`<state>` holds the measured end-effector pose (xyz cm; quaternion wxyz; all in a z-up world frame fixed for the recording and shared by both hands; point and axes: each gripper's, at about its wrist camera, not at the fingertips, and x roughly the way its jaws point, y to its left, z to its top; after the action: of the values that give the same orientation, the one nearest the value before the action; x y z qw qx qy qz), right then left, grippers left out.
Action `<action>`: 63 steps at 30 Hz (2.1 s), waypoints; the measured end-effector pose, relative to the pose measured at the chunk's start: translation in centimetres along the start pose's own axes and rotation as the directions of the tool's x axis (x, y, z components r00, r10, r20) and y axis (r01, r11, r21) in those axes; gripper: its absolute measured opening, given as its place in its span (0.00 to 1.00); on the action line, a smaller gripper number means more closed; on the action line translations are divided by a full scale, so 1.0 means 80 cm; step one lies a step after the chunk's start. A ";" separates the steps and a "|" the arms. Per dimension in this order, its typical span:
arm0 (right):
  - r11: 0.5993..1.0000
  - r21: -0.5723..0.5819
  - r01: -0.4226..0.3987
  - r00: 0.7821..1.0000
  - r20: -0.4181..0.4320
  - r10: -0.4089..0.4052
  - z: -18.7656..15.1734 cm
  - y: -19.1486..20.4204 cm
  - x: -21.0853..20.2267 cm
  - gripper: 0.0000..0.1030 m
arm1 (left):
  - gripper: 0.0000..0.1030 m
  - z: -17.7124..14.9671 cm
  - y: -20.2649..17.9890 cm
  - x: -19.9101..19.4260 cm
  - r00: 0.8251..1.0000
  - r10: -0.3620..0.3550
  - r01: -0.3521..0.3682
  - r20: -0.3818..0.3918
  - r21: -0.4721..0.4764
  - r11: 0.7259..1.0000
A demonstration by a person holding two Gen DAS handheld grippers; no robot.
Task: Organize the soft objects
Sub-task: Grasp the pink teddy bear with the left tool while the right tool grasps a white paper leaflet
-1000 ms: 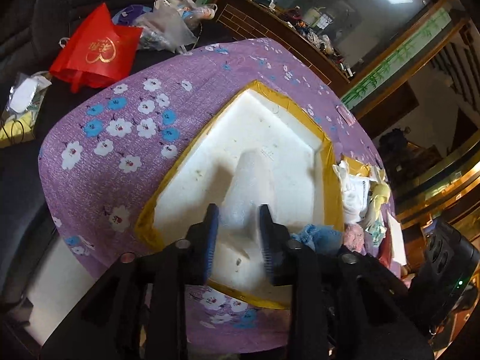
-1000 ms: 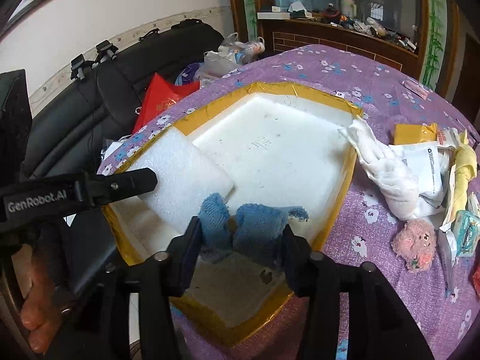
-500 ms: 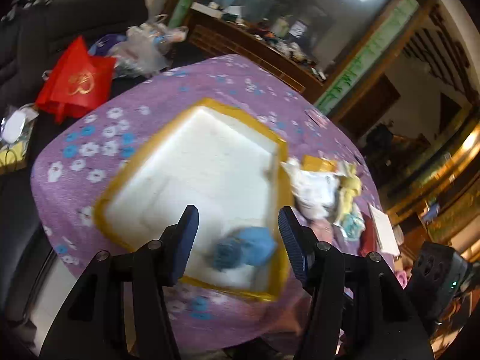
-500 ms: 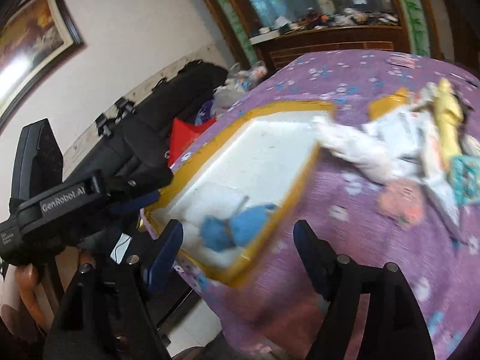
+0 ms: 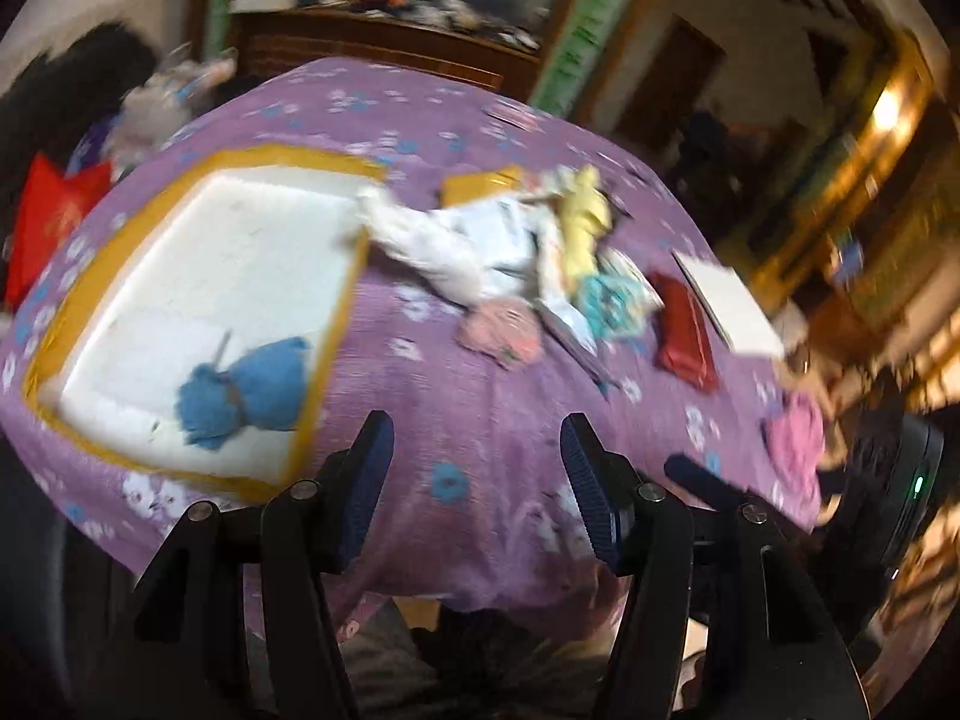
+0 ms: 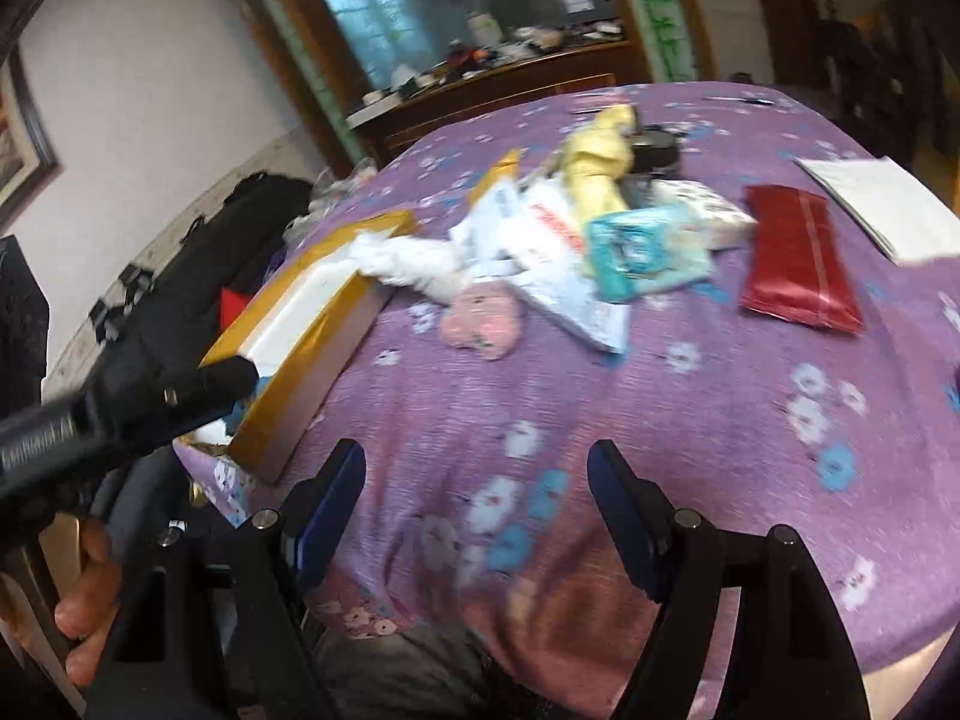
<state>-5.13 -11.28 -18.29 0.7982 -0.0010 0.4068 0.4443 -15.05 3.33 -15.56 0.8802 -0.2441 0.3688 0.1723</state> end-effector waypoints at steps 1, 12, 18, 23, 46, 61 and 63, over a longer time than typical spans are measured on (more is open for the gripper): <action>1.000 0.006 -0.002 1.000 0.004 0.002 -0.001 -0.003 -0.003 0.76 | 0.57 -0.001 -0.005 0.002 1.000 -0.012 0.012 -0.008 0.022 1.000; 0.994 0.054 -0.092 0.996 -0.009 0.092 0.006 -0.034 0.010 0.76 | 0.57 -0.001 -0.004 0.032 0.997 -0.036 0.039 -0.065 0.042 0.998; 0.997 0.009 -0.081 0.996 -0.045 0.081 0.021 -0.030 0.033 0.76 | 0.56 0.014 0.006 0.060 0.993 -0.063 0.064 -0.098 0.011 0.998; 0.997 -0.040 -0.067 0.995 -0.074 0.064 0.056 -0.028 0.057 0.76 | 0.56 0.034 0.014 0.068 0.994 -0.069 0.069 -0.089 -0.006 0.998; 0.998 0.021 -0.055 0.994 -0.091 0.057 0.072 -0.079 0.081 0.35 | 0.56 0.075 -0.006 0.124 0.980 -0.064 0.076 -0.188 0.056 0.996; 0.994 0.068 0.091 0.996 -0.020 -0.090 0.059 -0.101 0.071 0.35 | 0.39 0.072 -0.033 0.197 0.962 0.049 -0.007 -0.270 0.154 0.988; 0.993 0.053 0.103 0.995 -0.016 -0.102 0.058 -0.097 0.072 0.35 | 0.37 0.061 -0.035 0.187 0.964 0.025 0.013 -0.266 0.140 0.990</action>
<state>4.95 -10.19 -21.69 0.8169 -0.0033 0.4234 0.3917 -0.95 5.62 -22.67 0.8369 -0.2015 0.4960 0.1138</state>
